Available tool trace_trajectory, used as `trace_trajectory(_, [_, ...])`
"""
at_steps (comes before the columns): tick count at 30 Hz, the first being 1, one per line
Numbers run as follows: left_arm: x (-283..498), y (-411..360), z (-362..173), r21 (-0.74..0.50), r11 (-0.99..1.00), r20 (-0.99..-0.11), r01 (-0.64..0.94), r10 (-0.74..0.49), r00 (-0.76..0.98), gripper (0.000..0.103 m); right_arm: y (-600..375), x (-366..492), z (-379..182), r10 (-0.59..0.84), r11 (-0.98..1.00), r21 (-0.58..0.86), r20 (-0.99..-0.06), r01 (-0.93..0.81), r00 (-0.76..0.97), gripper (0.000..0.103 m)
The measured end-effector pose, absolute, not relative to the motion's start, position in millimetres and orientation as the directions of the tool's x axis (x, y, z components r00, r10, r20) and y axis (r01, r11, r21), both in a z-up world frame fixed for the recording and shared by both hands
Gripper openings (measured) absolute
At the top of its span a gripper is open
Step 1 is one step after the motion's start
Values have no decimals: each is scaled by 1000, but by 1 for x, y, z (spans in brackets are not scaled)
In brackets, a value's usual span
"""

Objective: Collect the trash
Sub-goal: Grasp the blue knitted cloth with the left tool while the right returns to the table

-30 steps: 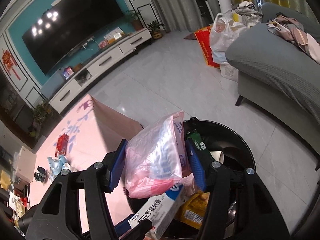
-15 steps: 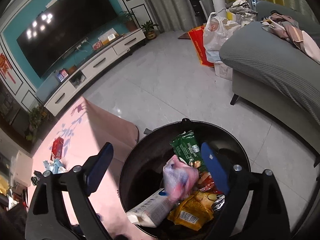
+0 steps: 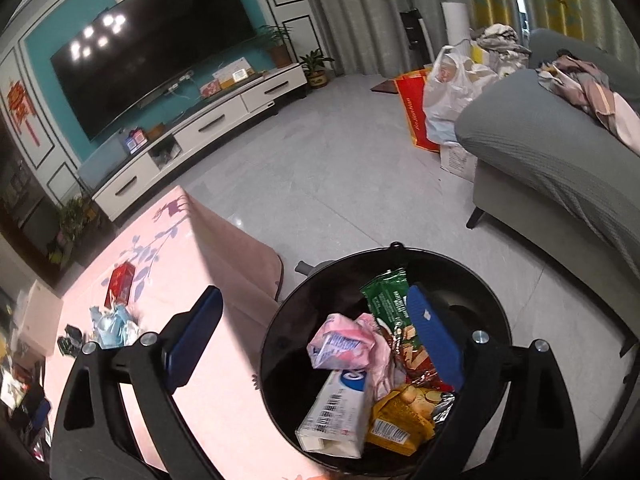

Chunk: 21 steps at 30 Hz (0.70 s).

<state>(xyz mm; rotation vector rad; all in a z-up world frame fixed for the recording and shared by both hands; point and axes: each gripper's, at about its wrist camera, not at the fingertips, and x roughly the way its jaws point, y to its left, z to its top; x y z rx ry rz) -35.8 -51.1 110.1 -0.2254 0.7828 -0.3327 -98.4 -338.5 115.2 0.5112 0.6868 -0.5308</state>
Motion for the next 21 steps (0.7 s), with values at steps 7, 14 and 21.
trace_trajectory(7, [-9,34,76,-349,936,-707,-34,-240,665,99,-308,-80,109,-244,805,228,-714,548,656,91])
trace_trajectory(14, [0,7,37,-276,961,-752,13,-224,619,99,-279,-64,106,-214,852,190,-724,488,656,91])
trace_trajectory(21, [8,-16,15,-157,988,-809,8,-133,572,68,-273,-61,102,-208,864,176,-730,473,651,91])
